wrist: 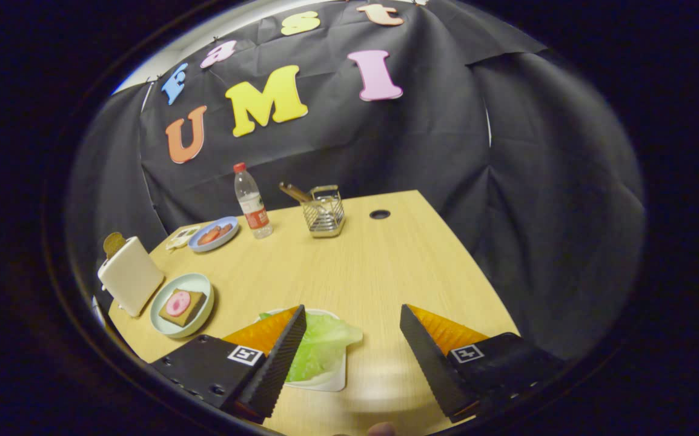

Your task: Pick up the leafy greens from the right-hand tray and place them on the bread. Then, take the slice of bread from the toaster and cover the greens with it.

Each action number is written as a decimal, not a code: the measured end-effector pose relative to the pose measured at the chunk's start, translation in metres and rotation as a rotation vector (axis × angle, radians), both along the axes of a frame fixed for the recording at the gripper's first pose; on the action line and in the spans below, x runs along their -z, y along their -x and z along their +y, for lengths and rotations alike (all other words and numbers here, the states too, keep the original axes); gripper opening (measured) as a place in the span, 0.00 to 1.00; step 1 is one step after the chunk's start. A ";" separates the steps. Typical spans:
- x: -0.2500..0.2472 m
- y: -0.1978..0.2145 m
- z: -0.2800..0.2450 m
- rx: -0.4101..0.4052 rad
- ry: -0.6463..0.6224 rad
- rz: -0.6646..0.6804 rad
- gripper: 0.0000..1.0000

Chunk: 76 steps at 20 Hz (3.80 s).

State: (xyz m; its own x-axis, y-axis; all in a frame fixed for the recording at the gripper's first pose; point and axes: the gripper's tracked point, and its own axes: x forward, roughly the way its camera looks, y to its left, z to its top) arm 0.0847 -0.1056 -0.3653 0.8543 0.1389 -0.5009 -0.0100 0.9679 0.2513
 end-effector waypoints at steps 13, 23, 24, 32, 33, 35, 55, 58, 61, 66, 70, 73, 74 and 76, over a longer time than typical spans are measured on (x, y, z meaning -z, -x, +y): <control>0.054 -0.020 0.019 -0.006 -0.144 0.155 0.67; 0.041 -0.022 0.013 0.004 -0.128 0.131 0.00; 0.036 -0.021 0.014 0.007 -0.137 0.122 0.00; -0.021 -0.015 0.021 0.007 -0.190 0.057 0.00; -0.032 -0.015 0.024 0.005 -0.195 0.050 0.00; -0.052 -0.013 0.031 -0.002 -0.191 0.031 0.00; -0.181 -0.023 0.256 0.001 -0.104 -0.076 0.00; -0.173 -0.028 0.318 -0.032 -0.145 -0.049 0.00; -0.167 -0.032 0.367 -0.052 -0.186 -0.035 0.00; -0.123 -0.040 0.393 0.001 -0.302 0.039 0.00; -0.078 -0.037 0.372 0.094 -0.346 0.119 0.00; -0.062 -0.031 0.347 0.120 -0.283 0.122 0.00; -0.058 -0.031 0.342 0.118 -0.264 0.124 0.00; -0.047 -0.030 0.332 0.118 -0.225 0.140 0.00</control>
